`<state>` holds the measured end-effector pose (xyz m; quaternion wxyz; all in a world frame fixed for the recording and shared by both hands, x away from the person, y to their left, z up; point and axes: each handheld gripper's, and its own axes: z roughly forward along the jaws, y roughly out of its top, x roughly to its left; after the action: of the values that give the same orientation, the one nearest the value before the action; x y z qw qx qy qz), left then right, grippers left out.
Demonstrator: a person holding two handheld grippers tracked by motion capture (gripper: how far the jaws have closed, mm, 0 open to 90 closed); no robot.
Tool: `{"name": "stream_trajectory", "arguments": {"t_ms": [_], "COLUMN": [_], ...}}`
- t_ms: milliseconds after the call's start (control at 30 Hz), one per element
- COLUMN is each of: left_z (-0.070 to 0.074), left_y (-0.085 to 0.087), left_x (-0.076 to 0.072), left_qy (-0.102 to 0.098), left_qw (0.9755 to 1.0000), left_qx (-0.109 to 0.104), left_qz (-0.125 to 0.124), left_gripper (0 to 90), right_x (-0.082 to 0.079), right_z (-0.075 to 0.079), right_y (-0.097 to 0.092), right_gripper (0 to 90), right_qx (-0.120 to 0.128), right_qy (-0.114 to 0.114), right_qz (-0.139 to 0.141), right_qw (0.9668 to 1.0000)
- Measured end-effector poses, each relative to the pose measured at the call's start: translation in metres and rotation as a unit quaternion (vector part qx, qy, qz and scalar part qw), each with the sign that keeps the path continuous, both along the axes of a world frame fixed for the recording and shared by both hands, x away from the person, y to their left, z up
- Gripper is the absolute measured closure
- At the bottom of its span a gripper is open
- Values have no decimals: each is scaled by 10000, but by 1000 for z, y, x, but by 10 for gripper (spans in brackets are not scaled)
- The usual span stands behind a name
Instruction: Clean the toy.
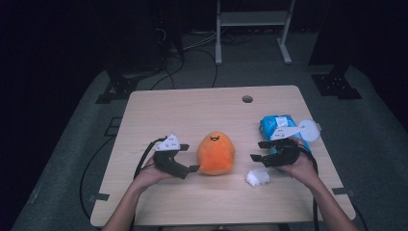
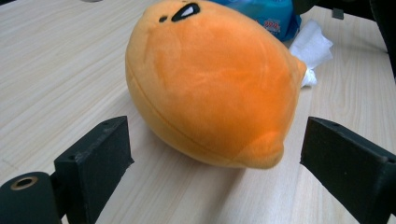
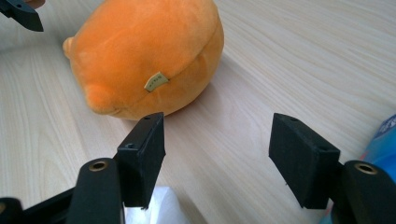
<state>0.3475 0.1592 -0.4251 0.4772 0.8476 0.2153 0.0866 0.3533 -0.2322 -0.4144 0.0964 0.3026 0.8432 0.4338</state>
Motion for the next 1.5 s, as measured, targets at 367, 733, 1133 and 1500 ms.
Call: {"name": "stream_trajectory", "arguments": {"t_ms": [367,733,1133,1500], "left_z": [-5,-11,-12,-15], "left_y": [8,10,12,18], "left_x": [-8,-18,-26,-33], "left_qy": [19,-1,16,64], "left_qw": [10000,9999,9999,9997], "left_qx": [27,98,74,52], "left_qz": [71,105,115,220], "left_gripper": [81,80,79,79], "right_x": [-9,-17,-27,-36], "right_z": [0,-4,-7,-12], "right_y": [-9,-20,-32,-44], "right_gripper": [344,343,343,343], "right_qx": [22,33,43,89], "right_qy": [44,79,102,142], "right_qz": [-54,-99,-153,-245], "right_qw": [10000,9999,9998,9996]}}
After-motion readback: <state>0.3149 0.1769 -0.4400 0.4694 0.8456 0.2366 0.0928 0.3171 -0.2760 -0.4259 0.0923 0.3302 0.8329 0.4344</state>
